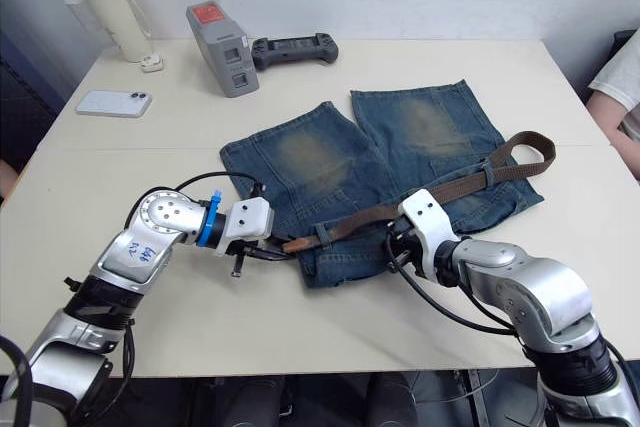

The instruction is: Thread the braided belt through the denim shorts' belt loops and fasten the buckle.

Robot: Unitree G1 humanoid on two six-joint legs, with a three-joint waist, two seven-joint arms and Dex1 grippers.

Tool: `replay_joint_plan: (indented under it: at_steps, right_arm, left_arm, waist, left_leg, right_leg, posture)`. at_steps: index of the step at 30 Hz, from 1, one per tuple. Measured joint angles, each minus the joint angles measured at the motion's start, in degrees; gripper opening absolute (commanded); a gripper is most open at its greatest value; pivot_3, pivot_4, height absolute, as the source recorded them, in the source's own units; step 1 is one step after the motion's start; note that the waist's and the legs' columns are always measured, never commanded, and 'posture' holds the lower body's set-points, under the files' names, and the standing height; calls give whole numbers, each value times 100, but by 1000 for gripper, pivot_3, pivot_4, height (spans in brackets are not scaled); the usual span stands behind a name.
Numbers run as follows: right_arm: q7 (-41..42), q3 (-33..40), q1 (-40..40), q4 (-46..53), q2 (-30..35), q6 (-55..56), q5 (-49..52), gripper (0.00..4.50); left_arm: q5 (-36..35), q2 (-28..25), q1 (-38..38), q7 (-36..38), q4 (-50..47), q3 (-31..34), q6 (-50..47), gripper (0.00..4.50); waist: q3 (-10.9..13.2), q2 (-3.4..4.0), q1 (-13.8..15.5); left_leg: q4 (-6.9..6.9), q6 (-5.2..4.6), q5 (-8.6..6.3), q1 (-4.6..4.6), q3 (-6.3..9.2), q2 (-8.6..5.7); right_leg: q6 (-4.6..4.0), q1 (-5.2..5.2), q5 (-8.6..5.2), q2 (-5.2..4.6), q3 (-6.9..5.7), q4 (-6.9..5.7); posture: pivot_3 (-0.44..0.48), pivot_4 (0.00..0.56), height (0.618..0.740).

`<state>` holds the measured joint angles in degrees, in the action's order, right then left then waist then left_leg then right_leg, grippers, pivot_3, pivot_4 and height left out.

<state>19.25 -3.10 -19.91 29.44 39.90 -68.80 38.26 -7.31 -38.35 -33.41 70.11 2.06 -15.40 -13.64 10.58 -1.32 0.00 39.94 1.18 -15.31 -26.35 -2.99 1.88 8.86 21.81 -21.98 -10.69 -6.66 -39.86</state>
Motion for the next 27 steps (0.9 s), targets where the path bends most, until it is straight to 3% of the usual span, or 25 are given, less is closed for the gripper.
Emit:
replay_joint_plan:
  at_steps: [8, 20, 22, 27]
  right_arm:
    - [45, -18, -8, -1, -55, -17, -106, 0]
    - [87, -13, -59, 0, -72, -116, -144, 0]
    - [90, -13, -60, 3, -81, -120, -163, 0]
    - [91, -9, -61, 5, -120, -131, -191, 0]
  left_arm:
    - [-480, 178, 16, -57, -401, 393, -110, 1662]
    - [-238, 157, 141, -55, -380, 191, 237, 1662]
    - [-220, 178, 260, -68, -371, 183, 383, 2154]
    - [-57, 196, 293, -201, -346, 184, 740, 4113]
  waist:
    - [0, 0, -3]
    - [0, 0, -2]
    - [0, 0, -4]
    - [-1, -1, -6]
  left_leg:
    - [0, 0, 0, 12, 8, 0]
    - [-1, 0, -1, 13, 7, 0]
    - [-1, 0, -1, 13, 8, 0]
    - [-1, 0, -1, 14, 9, 0]
  right_leg:
    - [0, -20, 0, 0, -8, 5]
    - [0, -21, 0, 0, -8, 6]
    - [0, -21, 0, 0, -8, 6]
    - [0, -21, 0, 1, -9, 6]
  posture:
    - [0, 150, 664]
    - [0, 150, 664]
    - [0, 150, 664]
    - [0, 150, 664]
